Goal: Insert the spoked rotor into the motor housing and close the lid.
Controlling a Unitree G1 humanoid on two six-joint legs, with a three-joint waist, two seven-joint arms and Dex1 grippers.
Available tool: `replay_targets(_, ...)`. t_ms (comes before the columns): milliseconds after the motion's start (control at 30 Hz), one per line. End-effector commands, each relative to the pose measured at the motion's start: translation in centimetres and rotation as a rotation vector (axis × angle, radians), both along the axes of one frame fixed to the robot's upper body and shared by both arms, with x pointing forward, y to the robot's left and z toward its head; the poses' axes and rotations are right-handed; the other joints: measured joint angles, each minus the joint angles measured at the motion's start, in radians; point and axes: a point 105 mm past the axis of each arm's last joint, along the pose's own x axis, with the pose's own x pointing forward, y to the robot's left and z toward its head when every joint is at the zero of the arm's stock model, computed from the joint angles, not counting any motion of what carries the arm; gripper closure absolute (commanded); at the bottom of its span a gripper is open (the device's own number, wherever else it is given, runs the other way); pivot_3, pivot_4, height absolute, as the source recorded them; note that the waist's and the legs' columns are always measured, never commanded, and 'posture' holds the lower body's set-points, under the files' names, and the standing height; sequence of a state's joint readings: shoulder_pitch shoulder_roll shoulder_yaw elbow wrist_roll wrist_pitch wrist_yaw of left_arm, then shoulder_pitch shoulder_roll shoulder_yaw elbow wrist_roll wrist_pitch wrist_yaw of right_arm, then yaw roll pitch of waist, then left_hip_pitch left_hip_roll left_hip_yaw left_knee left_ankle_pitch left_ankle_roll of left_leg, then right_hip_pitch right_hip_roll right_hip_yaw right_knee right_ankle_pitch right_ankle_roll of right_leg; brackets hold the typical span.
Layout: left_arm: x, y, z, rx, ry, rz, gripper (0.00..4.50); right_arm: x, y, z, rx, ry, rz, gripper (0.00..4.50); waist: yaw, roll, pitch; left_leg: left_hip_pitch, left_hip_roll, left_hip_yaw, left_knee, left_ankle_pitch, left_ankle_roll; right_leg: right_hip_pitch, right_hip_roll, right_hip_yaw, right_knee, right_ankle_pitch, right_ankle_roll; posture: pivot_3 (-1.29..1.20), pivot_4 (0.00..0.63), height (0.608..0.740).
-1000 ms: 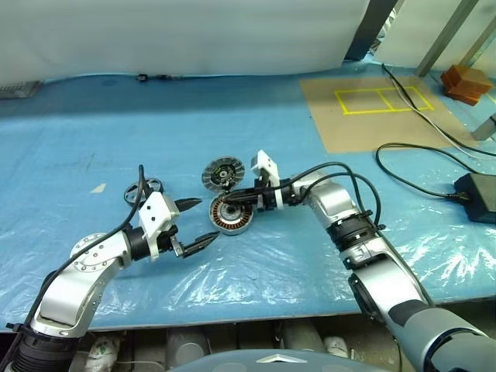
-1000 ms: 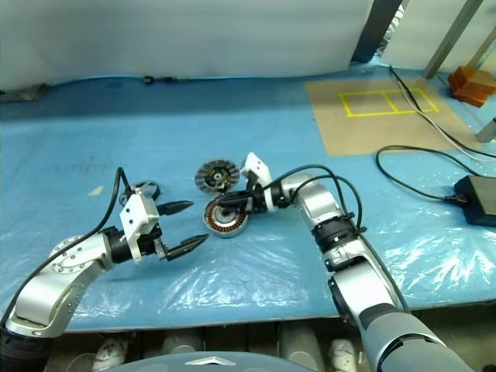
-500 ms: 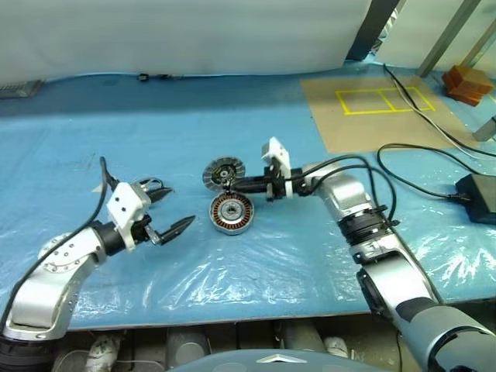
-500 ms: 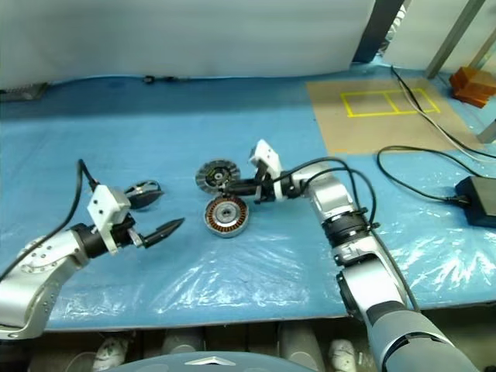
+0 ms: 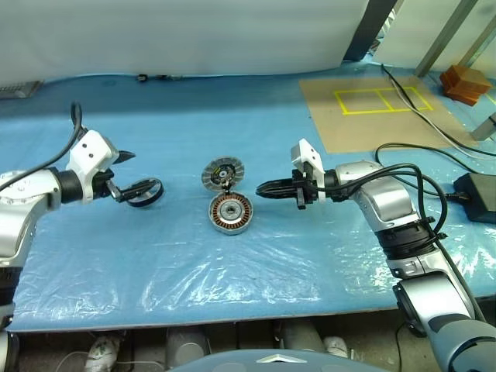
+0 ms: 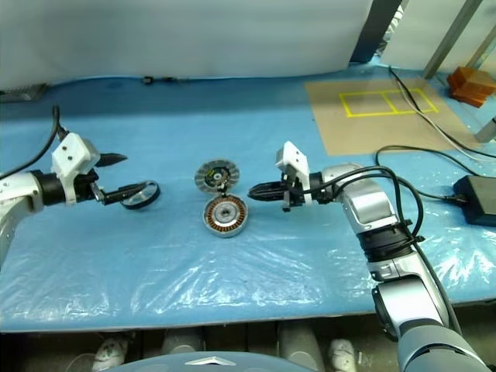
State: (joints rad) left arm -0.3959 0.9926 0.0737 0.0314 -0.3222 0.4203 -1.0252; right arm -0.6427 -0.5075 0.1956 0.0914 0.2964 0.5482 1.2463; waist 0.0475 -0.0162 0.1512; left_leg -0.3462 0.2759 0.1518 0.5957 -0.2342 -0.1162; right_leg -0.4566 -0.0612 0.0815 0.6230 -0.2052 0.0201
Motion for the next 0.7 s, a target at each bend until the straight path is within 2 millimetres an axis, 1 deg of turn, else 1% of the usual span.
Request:
replay_targets(33, 0.9, 1.0, -0.2, 0.131, 0.076, -0.038, 0.0, -0.2, 0.2, 0.9, 0.032, -0.038, -0.009, 4.21, 0.002, 0.0, 0.0, 0.0, 0.0, 0.0, 0.0, 0.0, 0.0, 0.0, 0.0, 0.0, 0.0, 0.0, 0.0, 0.0, 0.15, 0.74)
replay_targets(133, 1.2, 0.9, -0.9, 0.217, 0.155, -0.115, 0.0, -0.3, 0.1, 0.5, 0.038, -0.033, -0.029, 4.21, 0.005, 0.0, 0.0, -0.001, 0.0, 0.0, 0.0, 0.001, 0.001, 0.0, 0.0, 0.0, -0.001, 0.0, 0.001, 0.0, 0.15, 0.74)
replay_targets(233, 2.1, 0.7, -1.4, 0.288, 0.17, -0.162, 0.0, -0.4, 0.1, 0.2, 0.042, -0.033, -0.055, 4.21, 0.007, 0.0, 0.0, -0.001, 0.0, 0.0, -0.001, 0.001, 0.001, 0.0, 0.0, 0.0, -0.001, 0.002, 0.003, 0.0, 0.15, 0.74)
replay_targets(300, 2.9, 0.5, -1.5, 0.296, 0.165, -0.163, 0.0, -0.4, 0.0, 0.0, 0.042, -0.034, -0.069, 4.21, 0.013, 0.0, 0.0, -0.001, 0.0, 0.0, -0.001, 0.001, 0.0, 0.0, 0.0, 0.0, -0.001, 0.002, 0.004, 0.0, 0.15, 0.74)
replay_targets(367, 3.9, 0.7, -1.7, 0.314, 0.156, -0.144, 0.0, -0.5, -0.2, -0.3, 0.038, -0.033, -0.087, 4.21, 0.021, 0.0, 0.0, -0.001, 0.0, 0.0, 0.0, 0.0, -0.001, 0.0, 0.0, 0.0, 0.0, 0.002, 0.004, 0.0, 0.15, 0.74)
replay_targets(433, 4.4, 0.9, -1.7, 0.321, 0.155, -0.142, 0.0, -0.6, -0.3, -0.5, 0.037, -0.031, -0.096, 4.21, 0.023, 0.0, 0.0, -0.001, 0.0, 0.0, 0.0, 0.0, -0.001, 0.001, 0.0, 0.0, 0.0, 0.002, 0.004, 0.0, 0.15, 0.74)
replay_targets(633, 4.7, 1.1, -2.1, 0.314, 0.173, -0.156, 0.0, -0.8, -0.7, -1.1, 0.02, -0.025, -0.128, 4.21, 0.026, 0.0, 0.0, -0.001, -0.001, -0.001, 0.0, 0.0, -0.001, 0.002, 0.0, 0.0, 0.0, 0.002, 0.004, 0.0, 0.15, 0.74)
replay_targets(700, 4.7, 0.8, -2.2, 0.298, 0.172, -0.169, 0.0, -0.9, -0.7, -1.1, 0.019, -0.024, -0.131, 4.21, 0.028, 0.0, 0.0, -0.001, 0.0, -0.001, 0.0, 0.0, -0.001, 0.002, 0.0, -0.001, 0.0, 0.002, 0.004, 0.0, 0.15, 0.74)
